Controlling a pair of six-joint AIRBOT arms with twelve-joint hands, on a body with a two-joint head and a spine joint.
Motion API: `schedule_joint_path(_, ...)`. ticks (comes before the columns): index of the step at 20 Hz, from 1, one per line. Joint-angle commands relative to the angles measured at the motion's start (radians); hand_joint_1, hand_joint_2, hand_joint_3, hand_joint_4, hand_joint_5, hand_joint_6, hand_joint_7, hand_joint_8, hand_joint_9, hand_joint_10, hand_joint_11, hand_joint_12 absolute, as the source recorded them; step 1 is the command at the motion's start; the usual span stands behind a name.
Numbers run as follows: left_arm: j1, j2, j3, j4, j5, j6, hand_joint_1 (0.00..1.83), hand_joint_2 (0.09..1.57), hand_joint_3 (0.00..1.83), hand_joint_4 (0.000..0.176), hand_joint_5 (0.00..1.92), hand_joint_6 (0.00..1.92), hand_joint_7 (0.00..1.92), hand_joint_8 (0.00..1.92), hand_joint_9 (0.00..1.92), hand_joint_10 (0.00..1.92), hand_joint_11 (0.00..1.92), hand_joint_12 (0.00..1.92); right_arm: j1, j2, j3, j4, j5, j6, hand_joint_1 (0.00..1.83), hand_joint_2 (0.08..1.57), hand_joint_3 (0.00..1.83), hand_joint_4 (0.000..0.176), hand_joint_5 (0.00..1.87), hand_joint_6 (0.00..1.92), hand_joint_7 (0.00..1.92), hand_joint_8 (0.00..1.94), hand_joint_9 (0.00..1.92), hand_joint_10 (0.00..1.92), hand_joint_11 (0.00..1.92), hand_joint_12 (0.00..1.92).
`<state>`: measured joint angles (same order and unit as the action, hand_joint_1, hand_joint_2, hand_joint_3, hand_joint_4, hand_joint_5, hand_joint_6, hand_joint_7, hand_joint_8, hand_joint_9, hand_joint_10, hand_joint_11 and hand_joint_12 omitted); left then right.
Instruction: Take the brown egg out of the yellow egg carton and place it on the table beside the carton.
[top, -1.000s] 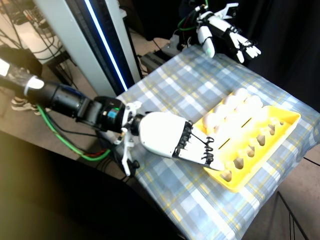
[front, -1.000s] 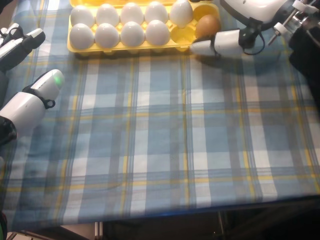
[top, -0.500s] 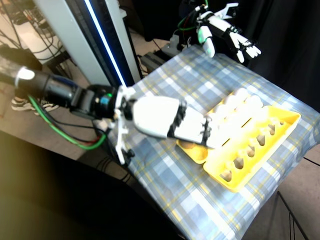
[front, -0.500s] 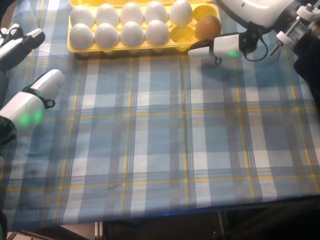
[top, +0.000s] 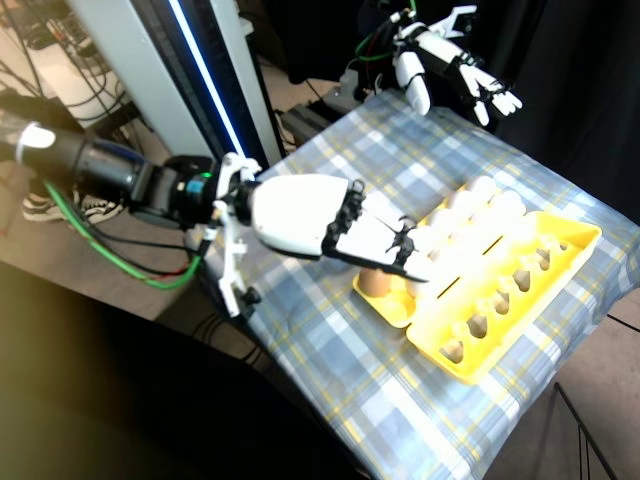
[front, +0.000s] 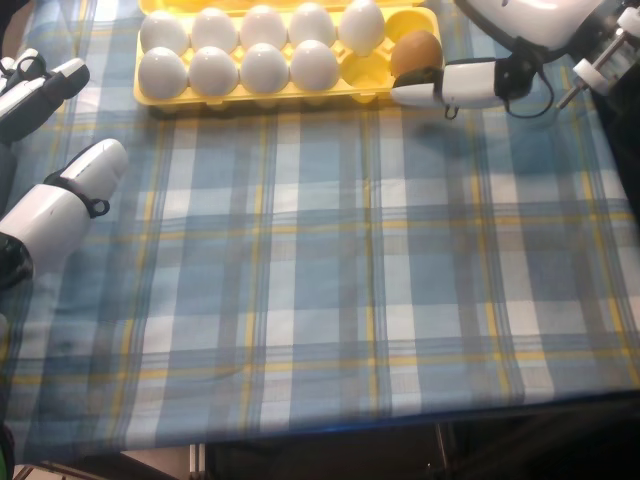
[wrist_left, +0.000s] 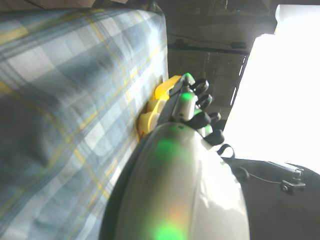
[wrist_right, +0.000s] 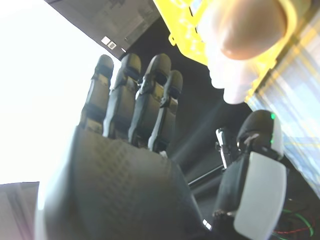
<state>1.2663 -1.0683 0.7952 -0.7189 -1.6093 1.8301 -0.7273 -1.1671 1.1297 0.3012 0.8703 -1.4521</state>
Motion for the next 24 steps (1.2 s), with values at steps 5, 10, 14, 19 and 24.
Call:
schedule_joint_path(5,-0.001,0.002,-0.002,0.043,-0.118,-0.007,0.36,1.26,0.00,0.054,0.42,0.00,0.16,0.00,0.08,0.00,0.00,0.00,-0.009,0.001,0.016,0.005,0.102,-0.005,0.75,0.89,0.01,0.000,0.65,0.00,0.75,0.00,0.44,0.00,0.14,0.09)
schedule_joint_path(10,-0.001,0.002,-0.002,0.043,-0.114,-0.007,0.34,1.27,0.00,0.049,0.42,0.00,0.15,0.00,0.07,0.00,0.00,0.00,-0.019,-0.017,0.050,0.029,0.062,-0.005,0.73,0.91,0.01,0.005,0.72,0.02,0.78,0.01,0.45,0.00,0.15,0.08)
schedule_joint_path(14,-0.002,0.002,-0.001,0.044,-0.114,-0.007,0.37,1.26,0.00,0.042,0.43,0.00,0.17,0.00,0.08,0.00,0.00,0.00,-0.019,-0.033,0.081,0.045,0.027,-0.005,0.69,0.93,0.01,0.003,0.71,0.01,0.73,0.00,0.45,0.00,0.15,0.07)
schedule_joint_path(19,-0.001,0.002,-0.002,0.044,-0.112,-0.007,0.35,1.26,0.00,0.047,0.43,0.00,0.16,0.00,0.08,0.00,0.00,0.00,-0.019,-0.051,0.096,0.055,0.016,-0.005,0.69,0.97,0.01,0.000,0.74,0.01,0.76,0.01,0.46,0.00,0.15,0.06)
schedule_joint_path(24,-0.001,0.002,-0.002,0.044,-0.112,-0.007,0.36,1.26,0.00,0.048,0.43,0.00,0.16,0.00,0.09,0.00,0.00,0.00,-0.019,-0.056,0.100,0.054,0.017,-0.005,0.83,1.04,0.00,0.002,0.88,0.02,0.87,0.01,0.53,0.01,0.18,0.05)
